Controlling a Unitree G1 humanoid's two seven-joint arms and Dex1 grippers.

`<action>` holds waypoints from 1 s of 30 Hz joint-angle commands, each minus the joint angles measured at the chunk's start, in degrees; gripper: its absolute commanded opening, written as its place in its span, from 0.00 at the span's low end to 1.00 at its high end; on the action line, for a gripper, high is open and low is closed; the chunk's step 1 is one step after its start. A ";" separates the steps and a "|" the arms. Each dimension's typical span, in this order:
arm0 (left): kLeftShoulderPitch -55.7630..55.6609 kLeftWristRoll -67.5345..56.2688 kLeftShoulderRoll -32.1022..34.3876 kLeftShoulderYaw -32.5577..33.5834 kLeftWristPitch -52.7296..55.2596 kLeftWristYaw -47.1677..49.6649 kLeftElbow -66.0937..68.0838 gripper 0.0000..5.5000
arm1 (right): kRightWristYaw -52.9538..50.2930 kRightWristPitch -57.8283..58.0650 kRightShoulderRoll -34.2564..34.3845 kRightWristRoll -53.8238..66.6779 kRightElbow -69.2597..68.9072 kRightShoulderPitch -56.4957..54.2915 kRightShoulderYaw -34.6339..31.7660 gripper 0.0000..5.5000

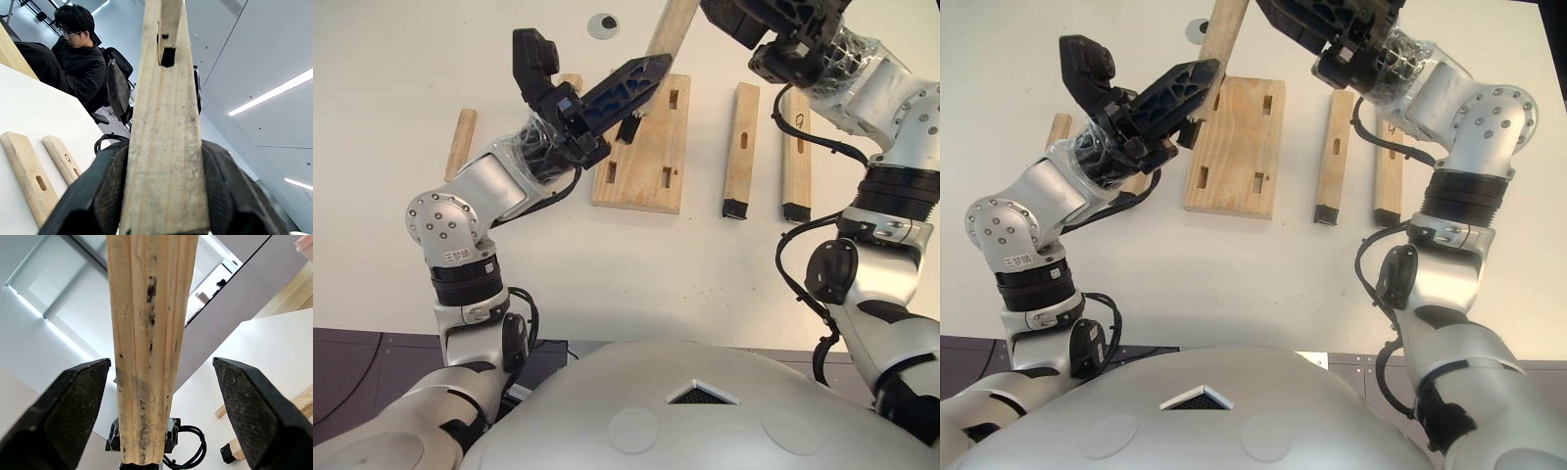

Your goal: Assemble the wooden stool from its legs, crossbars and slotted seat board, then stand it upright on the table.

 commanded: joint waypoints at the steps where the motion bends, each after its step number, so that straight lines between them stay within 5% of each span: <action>1: -0.21 -0.65 1.39 -0.39 -0.11 -0.93 0.12 0.37 | 0.31 1.08 -1.42 -0.35 -0.58 -0.64 0.47 0.70; 8: 1.32 -1.38 1.80 -1.87 -0.10 -2.70 -1.00 0.37 | 0.53 2.54 -0.31 -0.37 0.45 -1.14 1.15 0.70; 18: 1.85 -1.84 3.56 -2.69 -0.10 -3.89 -1.17 0.37 | 0.49 3.30 0.17 0.50 1.02 -1.47 0.31 0.38; 28: 1.72 0.59 4.84 -2.73 -1.15 -4.78 -0.40 0.37 | -0.82 3.74 1.08 1.91 0.05 -0.73 -0.28 0.37; 30: 1.56 1.68 4.95 -2.40 -1.58 -4.53 1.01 0.44 | -1.13 3.27 1.06 1.79 0.17 -0.57 -0.41 0.37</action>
